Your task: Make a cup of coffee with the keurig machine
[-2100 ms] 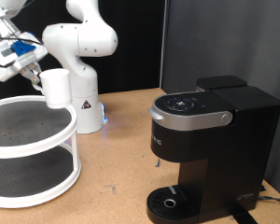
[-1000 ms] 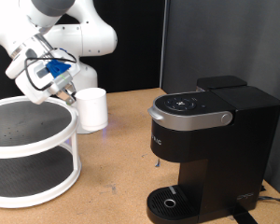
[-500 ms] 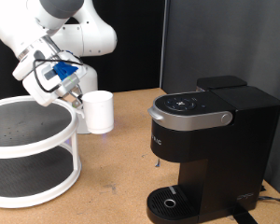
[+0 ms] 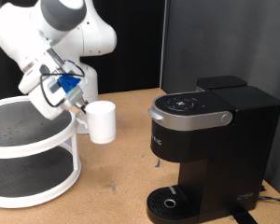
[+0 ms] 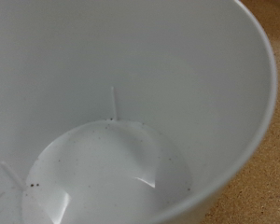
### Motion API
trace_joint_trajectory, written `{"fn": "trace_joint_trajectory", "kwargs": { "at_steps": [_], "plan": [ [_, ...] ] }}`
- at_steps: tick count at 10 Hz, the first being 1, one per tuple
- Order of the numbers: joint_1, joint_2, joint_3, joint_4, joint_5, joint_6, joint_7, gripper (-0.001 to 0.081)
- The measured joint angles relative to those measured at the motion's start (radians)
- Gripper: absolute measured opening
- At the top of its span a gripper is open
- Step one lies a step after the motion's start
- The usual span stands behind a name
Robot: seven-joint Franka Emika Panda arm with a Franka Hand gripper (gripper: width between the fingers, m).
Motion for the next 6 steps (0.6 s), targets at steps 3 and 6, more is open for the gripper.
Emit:
{"fn": "trace_joint_trajectory", "kwargs": {
  "at_steps": [3, 6],
  "plan": [
    [0.076, 0.107, 0.009, 0.011, 0.115, 0.081, -0.056, 0.0071],
    [0.142, 0.220, 0.021, 0.039, 0.239, 0.149, -0.126, 0.0071]
  ]
}}
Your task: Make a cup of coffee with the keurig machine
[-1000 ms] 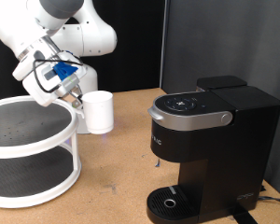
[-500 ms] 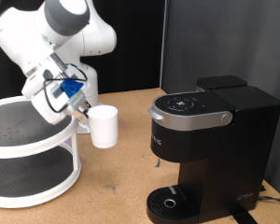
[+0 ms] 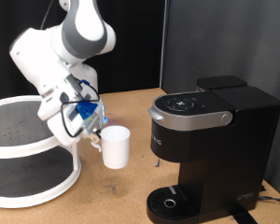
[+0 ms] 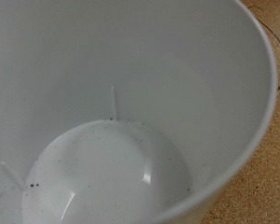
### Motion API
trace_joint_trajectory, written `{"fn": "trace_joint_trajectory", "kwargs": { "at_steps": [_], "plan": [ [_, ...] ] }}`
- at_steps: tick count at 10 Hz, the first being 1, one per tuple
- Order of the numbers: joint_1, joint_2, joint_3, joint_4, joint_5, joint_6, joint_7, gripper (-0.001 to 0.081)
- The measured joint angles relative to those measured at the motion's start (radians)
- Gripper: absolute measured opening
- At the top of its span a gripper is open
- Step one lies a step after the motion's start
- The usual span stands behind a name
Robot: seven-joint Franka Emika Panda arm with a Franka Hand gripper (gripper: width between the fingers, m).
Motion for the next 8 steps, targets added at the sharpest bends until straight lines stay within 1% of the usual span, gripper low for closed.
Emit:
{"fn": "trace_joint_trajectory", "kwargs": {
  "at_steps": [3, 6, 8],
  "plan": [
    [0.038, 0.111, 0.020, 0.038, 0.113, 0.034, -0.072, 0.0071],
    [0.050, 0.185, 0.045, 0.068, 0.220, 0.037, -0.150, 0.0071],
    [0.054, 0.219, 0.065, 0.086, 0.273, 0.037, -0.174, 0.0071]
  ]
}}
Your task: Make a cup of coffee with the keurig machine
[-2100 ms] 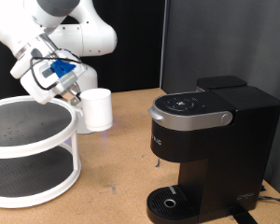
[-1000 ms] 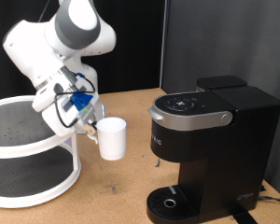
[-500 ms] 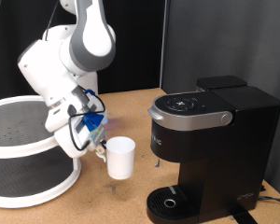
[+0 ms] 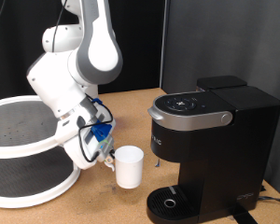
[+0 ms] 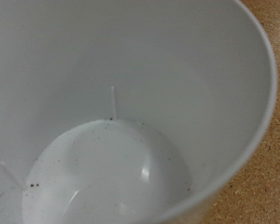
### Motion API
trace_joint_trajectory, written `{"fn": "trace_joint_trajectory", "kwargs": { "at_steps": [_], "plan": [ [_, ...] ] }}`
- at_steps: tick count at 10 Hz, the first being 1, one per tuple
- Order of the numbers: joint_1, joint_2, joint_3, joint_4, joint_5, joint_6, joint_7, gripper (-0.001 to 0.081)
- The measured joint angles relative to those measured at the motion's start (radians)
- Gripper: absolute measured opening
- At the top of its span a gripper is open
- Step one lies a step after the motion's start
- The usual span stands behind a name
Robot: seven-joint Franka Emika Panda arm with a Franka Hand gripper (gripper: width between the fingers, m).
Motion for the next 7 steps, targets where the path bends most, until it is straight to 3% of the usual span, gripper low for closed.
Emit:
{"fn": "trace_joint_trajectory", "kwargs": {
  "at_steps": [4, 7],
  "plan": [
    [0.005, 0.045, 0.044, 0.049, 0.111, 0.002, -0.050, 0.0071],
    [0.009, 0.077, 0.078, 0.088, 0.144, 0.013, -0.053, 0.0071]
  ]
}}
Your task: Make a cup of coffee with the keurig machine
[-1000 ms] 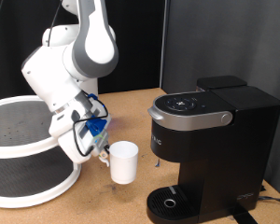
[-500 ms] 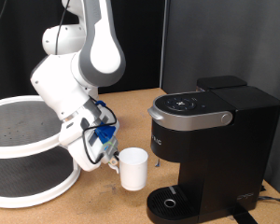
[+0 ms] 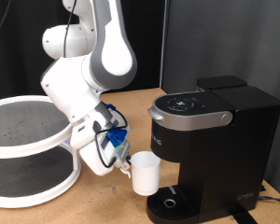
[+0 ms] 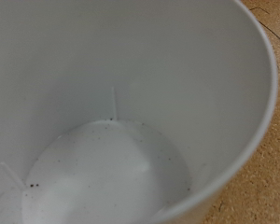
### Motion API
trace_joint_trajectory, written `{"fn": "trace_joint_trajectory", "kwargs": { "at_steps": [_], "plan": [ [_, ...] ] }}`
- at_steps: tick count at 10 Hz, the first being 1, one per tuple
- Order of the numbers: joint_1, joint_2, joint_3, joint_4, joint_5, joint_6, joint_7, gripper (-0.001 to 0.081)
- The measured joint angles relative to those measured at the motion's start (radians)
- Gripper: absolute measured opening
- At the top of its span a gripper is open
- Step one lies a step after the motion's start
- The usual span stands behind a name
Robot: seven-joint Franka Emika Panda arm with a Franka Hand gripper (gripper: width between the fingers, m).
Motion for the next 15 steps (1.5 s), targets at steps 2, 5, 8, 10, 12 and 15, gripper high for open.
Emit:
{"fn": "trace_joint_trajectory", "kwargs": {
  "at_steps": [2, 5, 8, 10, 12, 15],
  "plan": [
    [0.003, 0.013, 0.025, 0.019, 0.023, 0.001, 0.000, 0.0071],
    [0.005, 0.028, 0.058, 0.040, 0.054, 0.013, 0.000, 0.0071],
    [0.007, 0.035, 0.083, 0.053, 0.075, 0.026, 0.000, 0.0071],
    [0.008, 0.056, 0.101, 0.067, 0.090, 0.037, 0.000, 0.0071],
    [0.008, 0.080, 0.116, 0.079, 0.104, 0.044, -0.004, 0.0071],
    [0.008, 0.111, 0.132, 0.092, 0.135, 0.052, -0.027, 0.0071]
  ]
}}
